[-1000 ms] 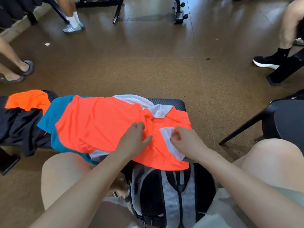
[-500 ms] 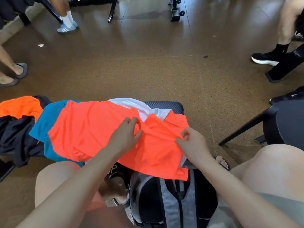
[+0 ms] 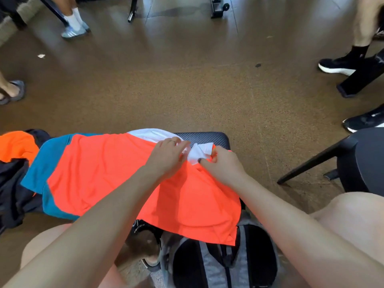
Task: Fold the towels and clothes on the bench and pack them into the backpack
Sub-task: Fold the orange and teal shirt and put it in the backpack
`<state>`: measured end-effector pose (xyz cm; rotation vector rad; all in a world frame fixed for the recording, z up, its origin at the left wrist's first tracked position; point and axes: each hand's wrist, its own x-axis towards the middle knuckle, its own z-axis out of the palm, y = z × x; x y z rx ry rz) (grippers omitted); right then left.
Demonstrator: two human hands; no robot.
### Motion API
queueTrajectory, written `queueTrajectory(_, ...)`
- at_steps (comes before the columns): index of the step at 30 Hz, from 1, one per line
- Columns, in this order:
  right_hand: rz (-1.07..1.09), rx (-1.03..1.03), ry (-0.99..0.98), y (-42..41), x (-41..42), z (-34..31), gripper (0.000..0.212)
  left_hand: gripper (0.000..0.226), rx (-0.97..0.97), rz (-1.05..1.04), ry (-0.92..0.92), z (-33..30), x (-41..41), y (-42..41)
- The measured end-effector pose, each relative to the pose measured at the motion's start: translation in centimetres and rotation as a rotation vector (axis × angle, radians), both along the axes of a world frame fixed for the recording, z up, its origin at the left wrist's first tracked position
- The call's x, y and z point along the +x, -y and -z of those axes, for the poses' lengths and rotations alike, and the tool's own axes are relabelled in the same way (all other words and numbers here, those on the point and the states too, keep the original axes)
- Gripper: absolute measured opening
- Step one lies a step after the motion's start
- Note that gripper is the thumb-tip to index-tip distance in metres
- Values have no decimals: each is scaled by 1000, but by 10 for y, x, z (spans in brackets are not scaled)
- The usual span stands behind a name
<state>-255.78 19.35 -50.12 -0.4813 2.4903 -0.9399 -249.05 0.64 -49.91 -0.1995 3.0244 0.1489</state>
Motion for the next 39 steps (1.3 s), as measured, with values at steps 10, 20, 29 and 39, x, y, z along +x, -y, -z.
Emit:
queueTrajectory(10, 194, -343, 60, -2, -81, -15, 17, 12, 100, -150, -16, -14, -48, 20)
queueTrajectory(20, 271, -402, 114, -27, -112, 0, 18, 27, 207, -392, -79, -12, -75, 58)
queueTrajectory(29, 408, -465, 355, -21, -157, 6, 8, 39, 176, -338, 254, 16, -88, 79)
queueTrajectory(39, 501, -528, 426, -16, -172, 20, 7, 5, 170, -244, 48, 15, -102, 97)
